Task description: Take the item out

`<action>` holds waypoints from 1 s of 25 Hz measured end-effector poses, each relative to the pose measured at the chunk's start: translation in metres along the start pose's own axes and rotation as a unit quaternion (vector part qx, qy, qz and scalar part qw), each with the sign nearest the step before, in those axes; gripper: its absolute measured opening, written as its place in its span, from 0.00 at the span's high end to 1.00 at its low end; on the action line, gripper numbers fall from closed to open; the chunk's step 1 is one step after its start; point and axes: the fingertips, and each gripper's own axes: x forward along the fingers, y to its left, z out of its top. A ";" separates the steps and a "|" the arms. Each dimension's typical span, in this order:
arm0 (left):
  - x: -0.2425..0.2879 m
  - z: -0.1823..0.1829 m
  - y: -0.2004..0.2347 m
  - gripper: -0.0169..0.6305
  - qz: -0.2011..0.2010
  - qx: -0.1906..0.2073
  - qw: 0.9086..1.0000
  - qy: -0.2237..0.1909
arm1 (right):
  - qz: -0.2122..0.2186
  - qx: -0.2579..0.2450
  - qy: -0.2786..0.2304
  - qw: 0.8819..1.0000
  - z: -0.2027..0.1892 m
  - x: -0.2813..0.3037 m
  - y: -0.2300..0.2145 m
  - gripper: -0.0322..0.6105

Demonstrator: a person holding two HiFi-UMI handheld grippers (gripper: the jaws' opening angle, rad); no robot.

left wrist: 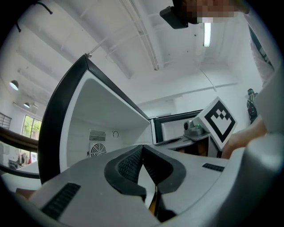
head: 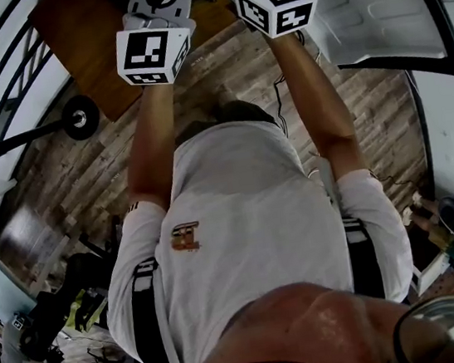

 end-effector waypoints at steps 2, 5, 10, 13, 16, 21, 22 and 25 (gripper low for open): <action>0.008 0.000 0.002 0.95 0.009 0.001 1.000 0.001 | 0.004 0.008 0.005 1.000 -0.001 0.006 -0.011 0.89; 0.021 -0.005 0.006 0.95 0.022 0.003 1.000 0.005 | 0.009 0.024 0.008 1.000 -0.005 0.016 -0.029 0.89; 0.029 -0.018 0.010 0.95 0.040 0.004 0.999 0.014 | 0.015 0.055 0.007 0.998 -0.012 0.029 -0.046 0.89; 0.030 -0.023 0.008 0.95 0.048 0.006 0.999 0.019 | 0.014 0.087 0.007 0.996 -0.016 0.032 -0.055 0.77; 0.032 -0.025 0.010 0.95 0.054 0.007 0.998 0.021 | 0.007 0.125 0.005 0.992 -0.019 0.036 -0.066 0.73; 0.031 -0.025 0.009 0.95 0.062 0.007 0.998 0.023 | -0.011 0.255 -0.009 0.967 -0.025 0.034 -0.087 0.71; 0.031 -0.024 0.008 0.95 0.063 0.007 0.998 0.023 | -0.010 0.284 -0.008 0.959 -0.028 0.033 -0.090 0.70; 0.030 -0.022 0.004 0.95 0.066 0.010 0.998 0.023 | -0.007 0.372 -0.007 0.928 -0.040 0.032 -0.096 0.69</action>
